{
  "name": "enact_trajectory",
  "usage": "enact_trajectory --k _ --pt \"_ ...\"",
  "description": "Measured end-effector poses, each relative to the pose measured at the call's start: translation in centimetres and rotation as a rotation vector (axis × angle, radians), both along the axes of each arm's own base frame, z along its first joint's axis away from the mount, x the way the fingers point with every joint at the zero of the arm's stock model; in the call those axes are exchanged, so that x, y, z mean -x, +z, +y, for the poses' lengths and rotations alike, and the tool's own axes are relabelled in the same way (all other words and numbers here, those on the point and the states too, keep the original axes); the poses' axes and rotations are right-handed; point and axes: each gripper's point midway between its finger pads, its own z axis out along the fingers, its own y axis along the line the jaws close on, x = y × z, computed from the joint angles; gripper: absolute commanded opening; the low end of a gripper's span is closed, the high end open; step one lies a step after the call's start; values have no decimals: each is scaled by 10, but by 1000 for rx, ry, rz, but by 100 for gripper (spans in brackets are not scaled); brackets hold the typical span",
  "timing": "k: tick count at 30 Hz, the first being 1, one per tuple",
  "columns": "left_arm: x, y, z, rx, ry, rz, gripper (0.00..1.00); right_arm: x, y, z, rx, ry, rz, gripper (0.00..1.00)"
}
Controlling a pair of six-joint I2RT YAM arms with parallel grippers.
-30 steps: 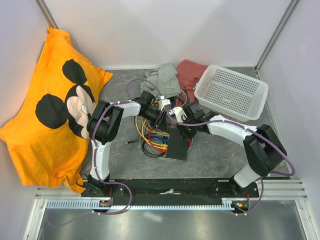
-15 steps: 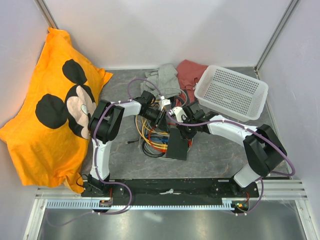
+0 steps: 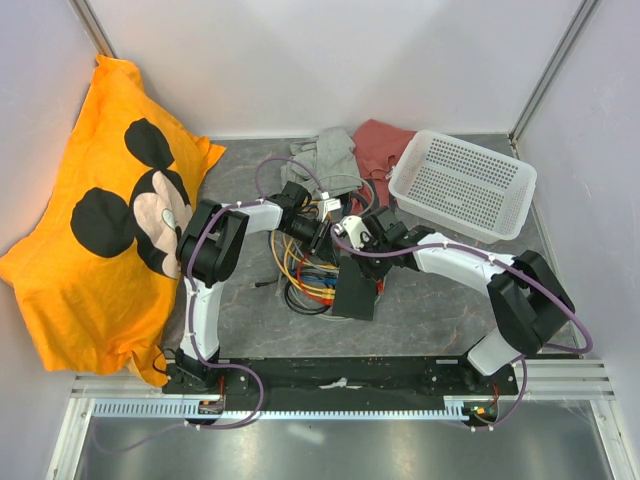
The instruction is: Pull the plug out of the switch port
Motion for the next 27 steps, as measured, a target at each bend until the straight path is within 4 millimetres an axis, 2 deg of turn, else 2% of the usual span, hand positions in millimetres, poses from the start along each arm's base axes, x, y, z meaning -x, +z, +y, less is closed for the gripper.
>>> enact_trajectory --k 16,27 --pt "-1 1 0 -73 12 -44 2 5 1 9 94 99 -118 0" --pt "-2 3 1 -150 -3 -58 2 5 0 10 102 112 -129 0"
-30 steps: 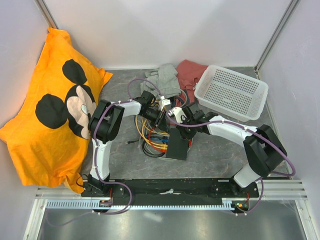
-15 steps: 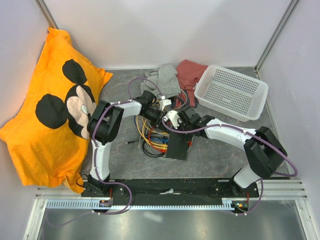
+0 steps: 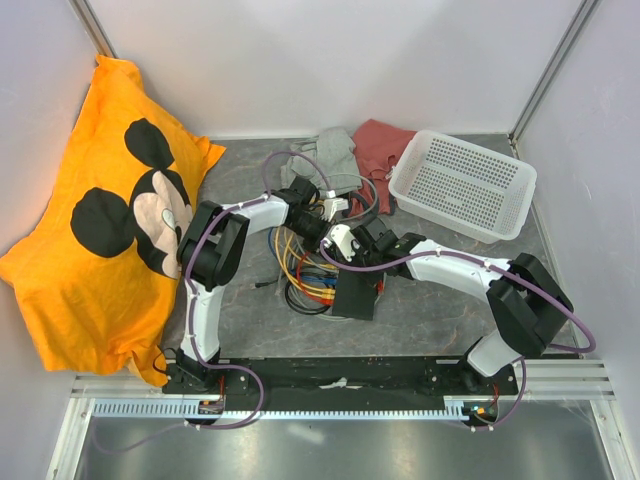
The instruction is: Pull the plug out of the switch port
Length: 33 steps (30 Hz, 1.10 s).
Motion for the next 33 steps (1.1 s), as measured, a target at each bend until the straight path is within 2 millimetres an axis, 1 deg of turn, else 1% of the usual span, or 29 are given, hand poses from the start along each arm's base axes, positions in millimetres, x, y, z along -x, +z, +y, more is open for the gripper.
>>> enact_trajectory --k 17,20,25,33 --pt "-2 -1 2 -24 -4 -3 2 0 0 0 0 11 -8 0" --pt "-2 -2 6 -31 5 5 2 0 0 0 0 11 -8 0" --pt "-12 -6 19 -67 43 -7 2 0 0 0 0 11 -9 0" --pt "-12 -6 20 -71 45 -9 2 0 0 0 1 14 -9 0"
